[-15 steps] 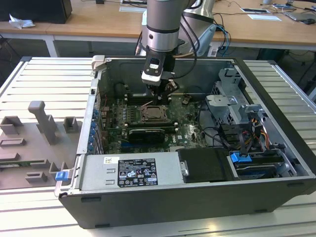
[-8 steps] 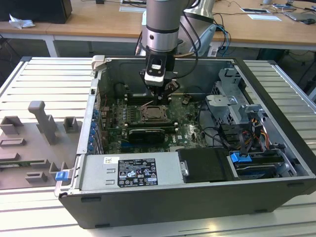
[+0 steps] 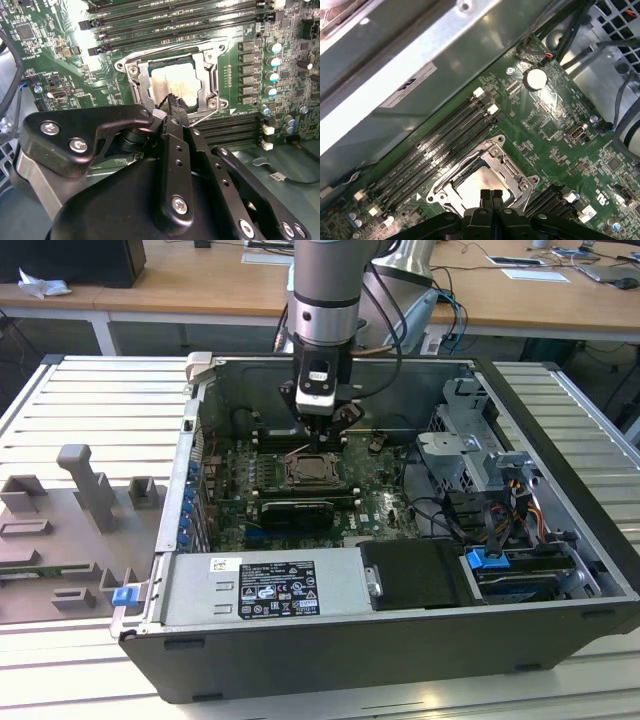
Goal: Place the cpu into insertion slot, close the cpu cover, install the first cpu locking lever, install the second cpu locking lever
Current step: 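Install the first cpu locking lever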
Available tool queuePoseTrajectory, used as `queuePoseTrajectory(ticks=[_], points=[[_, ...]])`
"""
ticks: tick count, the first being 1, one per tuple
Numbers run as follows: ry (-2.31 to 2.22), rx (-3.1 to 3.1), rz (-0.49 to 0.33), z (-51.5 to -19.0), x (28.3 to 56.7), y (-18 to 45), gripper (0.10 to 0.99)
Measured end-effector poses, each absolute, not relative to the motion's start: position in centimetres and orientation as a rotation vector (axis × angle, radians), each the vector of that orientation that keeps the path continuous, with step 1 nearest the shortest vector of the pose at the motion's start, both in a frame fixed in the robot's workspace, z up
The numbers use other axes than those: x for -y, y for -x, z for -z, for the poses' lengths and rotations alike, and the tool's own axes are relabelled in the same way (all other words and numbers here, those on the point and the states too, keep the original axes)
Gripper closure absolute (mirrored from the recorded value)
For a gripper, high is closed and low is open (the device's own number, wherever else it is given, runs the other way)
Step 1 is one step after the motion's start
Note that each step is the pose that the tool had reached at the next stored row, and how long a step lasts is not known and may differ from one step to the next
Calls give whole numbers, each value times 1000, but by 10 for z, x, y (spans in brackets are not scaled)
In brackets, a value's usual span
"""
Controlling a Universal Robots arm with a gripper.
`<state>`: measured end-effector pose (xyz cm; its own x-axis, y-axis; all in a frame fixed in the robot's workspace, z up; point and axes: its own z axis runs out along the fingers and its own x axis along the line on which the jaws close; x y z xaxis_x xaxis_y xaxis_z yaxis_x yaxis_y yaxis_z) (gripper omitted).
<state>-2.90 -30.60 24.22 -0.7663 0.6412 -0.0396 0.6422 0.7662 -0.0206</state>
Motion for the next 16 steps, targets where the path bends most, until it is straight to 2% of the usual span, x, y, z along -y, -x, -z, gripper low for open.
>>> queuePoseTrajectory(ticks=[16], points=[[-791,-2997,42,-241,306,33,980]])
